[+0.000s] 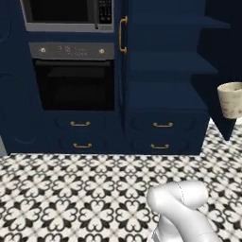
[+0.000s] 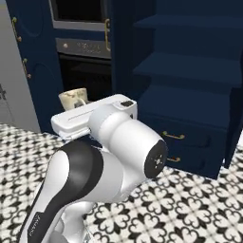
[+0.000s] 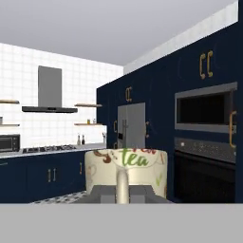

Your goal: Pick the kettle from the counter and place it on the tray. Then pick the mug from the cabinet and place it on the tray. Then close the cabinet doors.

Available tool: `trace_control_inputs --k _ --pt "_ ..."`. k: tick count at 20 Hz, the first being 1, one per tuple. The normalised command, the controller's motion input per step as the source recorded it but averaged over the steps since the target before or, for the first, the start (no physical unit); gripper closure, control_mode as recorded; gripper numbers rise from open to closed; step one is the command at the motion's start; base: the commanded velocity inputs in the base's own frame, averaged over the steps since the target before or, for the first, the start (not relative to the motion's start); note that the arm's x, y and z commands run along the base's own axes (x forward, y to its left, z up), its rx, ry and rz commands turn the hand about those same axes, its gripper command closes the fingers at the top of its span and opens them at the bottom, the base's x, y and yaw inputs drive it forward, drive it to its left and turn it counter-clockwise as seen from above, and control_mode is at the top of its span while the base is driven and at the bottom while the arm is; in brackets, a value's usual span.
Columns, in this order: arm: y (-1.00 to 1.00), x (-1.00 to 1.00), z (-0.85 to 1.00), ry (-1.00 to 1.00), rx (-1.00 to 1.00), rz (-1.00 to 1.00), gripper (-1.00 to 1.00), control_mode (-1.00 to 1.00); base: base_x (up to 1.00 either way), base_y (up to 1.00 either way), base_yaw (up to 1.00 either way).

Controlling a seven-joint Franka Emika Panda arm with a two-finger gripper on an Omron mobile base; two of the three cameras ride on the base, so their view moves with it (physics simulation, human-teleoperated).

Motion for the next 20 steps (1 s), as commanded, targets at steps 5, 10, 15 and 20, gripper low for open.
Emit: trace_control_inputs --k 5,10,15,20 --pt "0.00 0.00 0.00 0.00 0.00 0.00 1.00 1.00 -0.11 0.51 0.53" --pt "0.00 0.00 0.00 0.00 0.00 0.00 1.00 1.00 -0.05 0.35 0.63" --pt "0.00 0.00 0.00 0.00 0.00 0.00 1.00 1.00 -0.01 0.23 0.69" --pt "0.00 0.00 0.00 0.00 0.00 0.00 1.00 1.00 0.00 0.24 0.71"
